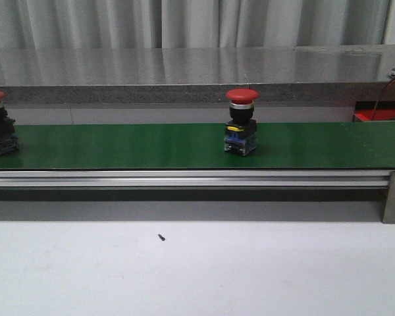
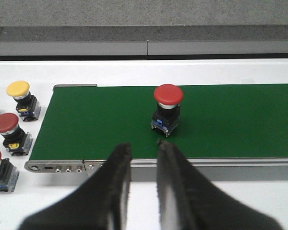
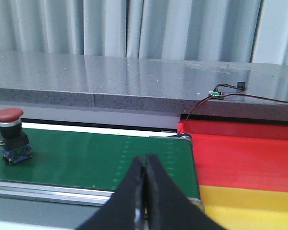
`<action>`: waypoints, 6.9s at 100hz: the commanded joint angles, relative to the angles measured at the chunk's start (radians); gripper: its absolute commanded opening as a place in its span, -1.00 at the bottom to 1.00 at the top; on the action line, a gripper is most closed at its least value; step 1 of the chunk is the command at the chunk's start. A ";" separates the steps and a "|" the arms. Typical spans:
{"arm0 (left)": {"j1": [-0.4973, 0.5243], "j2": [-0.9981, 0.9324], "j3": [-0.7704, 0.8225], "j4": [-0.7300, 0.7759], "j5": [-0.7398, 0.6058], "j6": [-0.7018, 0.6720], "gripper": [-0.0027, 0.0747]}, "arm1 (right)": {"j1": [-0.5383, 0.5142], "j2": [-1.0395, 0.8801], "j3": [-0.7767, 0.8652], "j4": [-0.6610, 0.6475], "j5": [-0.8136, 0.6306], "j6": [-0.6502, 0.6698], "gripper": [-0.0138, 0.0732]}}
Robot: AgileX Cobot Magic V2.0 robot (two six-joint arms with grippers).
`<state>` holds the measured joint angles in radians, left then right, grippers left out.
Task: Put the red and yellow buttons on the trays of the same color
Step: 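Move the right gripper above the red button arriving on the belt, then grasp the red button with the right gripper and carry it over the red tray, then lower the button into the red tray and open the right gripper, then grasp the second red button on the belt with the right gripper, then carry the button into the red tray and release it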
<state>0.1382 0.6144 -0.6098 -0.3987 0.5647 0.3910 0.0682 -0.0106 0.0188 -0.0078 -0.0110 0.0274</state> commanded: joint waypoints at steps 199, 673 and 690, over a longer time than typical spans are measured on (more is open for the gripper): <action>-0.006 -0.107 0.102 -0.087 -0.159 0.004 -0.98 | 0.066 1.627 -1.284 0.179 0.697 -0.191 0.58; -0.004 -0.107 0.102 -0.086 -0.145 0.004 -0.98 | -0.326 1.994 -1.905 0.387 0.833 -0.722 -0.46; -0.004 -0.107 0.102 -0.086 -0.143 0.004 -0.98 | -0.327 2.142 -2.037 0.320 0.847 -0.688 -0.46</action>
<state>0.1382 0.5029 -0.4800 -0.4636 0.4846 0.3934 -0.2526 2.1370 -1.9359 0.3297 0.8572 -0.6839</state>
